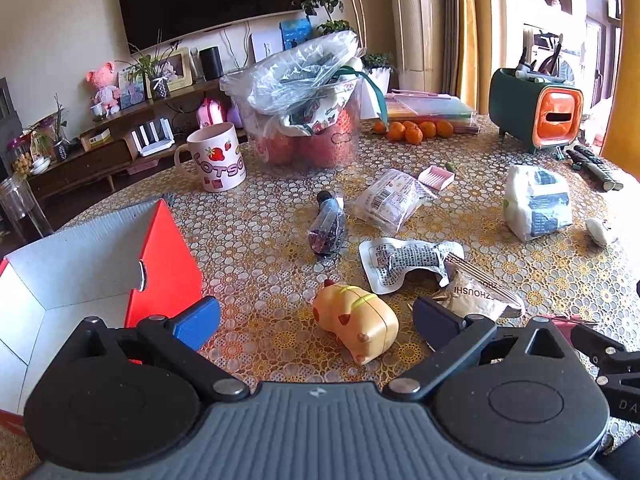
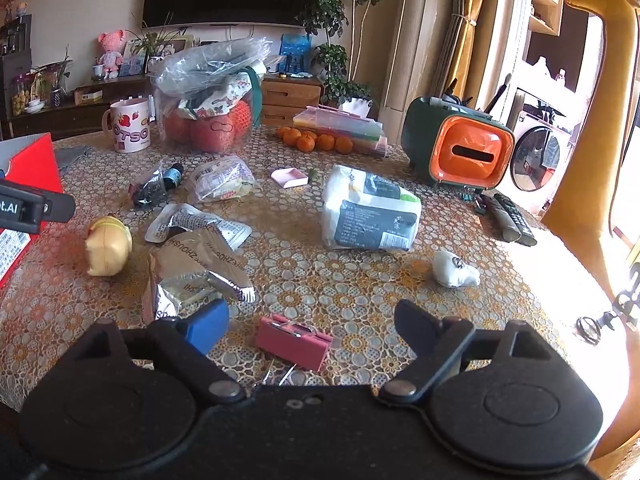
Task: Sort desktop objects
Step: 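Grasp the pink binder clip with the right tool while the left tool grasps the yellow toy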
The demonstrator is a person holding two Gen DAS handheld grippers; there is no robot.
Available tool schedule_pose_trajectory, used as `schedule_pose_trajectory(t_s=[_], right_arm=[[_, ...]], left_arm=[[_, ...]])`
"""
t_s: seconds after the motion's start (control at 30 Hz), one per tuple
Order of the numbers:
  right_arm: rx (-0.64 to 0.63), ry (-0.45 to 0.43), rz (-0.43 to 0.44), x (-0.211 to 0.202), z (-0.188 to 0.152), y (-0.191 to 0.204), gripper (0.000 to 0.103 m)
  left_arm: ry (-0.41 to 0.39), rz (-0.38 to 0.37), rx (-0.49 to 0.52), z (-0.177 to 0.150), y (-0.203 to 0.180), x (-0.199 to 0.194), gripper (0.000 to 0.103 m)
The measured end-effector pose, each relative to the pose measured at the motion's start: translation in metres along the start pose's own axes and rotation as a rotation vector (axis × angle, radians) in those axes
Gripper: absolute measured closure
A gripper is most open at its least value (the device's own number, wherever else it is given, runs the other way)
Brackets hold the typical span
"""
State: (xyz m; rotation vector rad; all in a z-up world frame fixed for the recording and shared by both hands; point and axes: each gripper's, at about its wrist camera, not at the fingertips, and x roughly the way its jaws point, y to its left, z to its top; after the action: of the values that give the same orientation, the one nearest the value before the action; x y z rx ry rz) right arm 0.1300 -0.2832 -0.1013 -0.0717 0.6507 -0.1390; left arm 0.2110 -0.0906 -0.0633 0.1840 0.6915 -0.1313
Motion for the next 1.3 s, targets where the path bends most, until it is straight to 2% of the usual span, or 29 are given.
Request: schedule_pose_trajectory(t_s=[0.23,0.47,0.73,0.83,1.13,1.2,1.3], right_arm=[[0.032,0.047,0.0,0.02,-0.007,0.004,0.014],[0.06,0.082,0.001,0.036,-0.011,0.006,0.018],[0.105,0.111,0.02,0.048,-0.014,0.008,0.025],[0.121,0.114,0.021,0.05,-0.014,0.008,0.027],[0.138,0.126,0.016,0.057,-0.017,0.008,0.031],[0.137,0.122,0.021,0.056,-0.016,0.008,0.039],[0.139,0.121,0.012,0.056,-0.016,0.008,0.046]], left_arm=[[0.047,0.044,0.018,0.002,-0.009,0.033,0.0],[0.085,0.066,-0.019,0.0,-0.008,0.055,0.0],[0.084,0.032,-0.083,0.003,-0.006,0.061,0.0],[0.106,0.042,-0.084,0.002,-0.007,0.068,0.0],[0.132,-0.008,-0.098,-0.001,-0.011,0.077,0.001],[0.133,-0.022,-0.103,-0.003,-0.011,0.077,0.005],[0.134,-0.046,-0.114,-0.004,-0.011,0.075,0.013]])
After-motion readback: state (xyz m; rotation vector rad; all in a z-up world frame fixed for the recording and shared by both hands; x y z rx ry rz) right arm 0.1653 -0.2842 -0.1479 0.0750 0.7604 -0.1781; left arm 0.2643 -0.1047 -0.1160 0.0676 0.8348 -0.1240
